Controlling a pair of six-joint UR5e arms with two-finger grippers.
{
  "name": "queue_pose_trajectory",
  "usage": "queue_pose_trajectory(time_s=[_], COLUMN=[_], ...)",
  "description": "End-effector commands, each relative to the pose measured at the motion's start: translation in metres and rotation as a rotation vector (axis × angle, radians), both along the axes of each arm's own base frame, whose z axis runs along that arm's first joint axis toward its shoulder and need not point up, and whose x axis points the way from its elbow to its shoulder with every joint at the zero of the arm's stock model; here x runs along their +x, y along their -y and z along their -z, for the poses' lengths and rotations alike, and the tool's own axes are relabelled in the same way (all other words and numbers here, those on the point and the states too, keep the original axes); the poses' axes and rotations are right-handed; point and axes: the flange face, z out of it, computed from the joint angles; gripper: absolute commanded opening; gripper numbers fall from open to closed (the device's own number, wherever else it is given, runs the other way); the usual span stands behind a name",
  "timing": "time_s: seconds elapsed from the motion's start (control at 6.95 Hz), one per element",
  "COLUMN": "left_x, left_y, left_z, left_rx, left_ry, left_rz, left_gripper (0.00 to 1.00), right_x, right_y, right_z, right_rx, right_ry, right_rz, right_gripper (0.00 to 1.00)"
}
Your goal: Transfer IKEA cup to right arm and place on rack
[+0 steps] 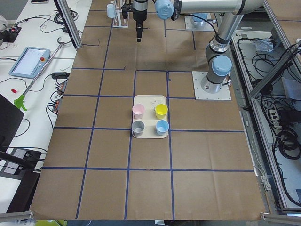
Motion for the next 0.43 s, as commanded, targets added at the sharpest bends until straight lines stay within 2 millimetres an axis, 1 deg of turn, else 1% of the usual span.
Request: queue_pose_trajectory(time_s=[0.0, 0.29], left_x=[-0.0004, -0.0004], left_y=[0.0001, -0.0006], left_z=[-0.0009, -0.0009], left_rx=[-0.003, -0.003], left_ry=[-0.002, -0.002], left_rz=[0.001, 0.002], left_gripper=[0.99, 0.99], right_x=[-0.0011, -0.0012], right_y=[0.0022, 0.0015], right_z=[0.0027, -0.0019], right_rx=[0.012, 0.006], right_ry=[0.004, 0.004], right_rz=[0.005, 0.008], right_gripper=[0.99, 1.0])
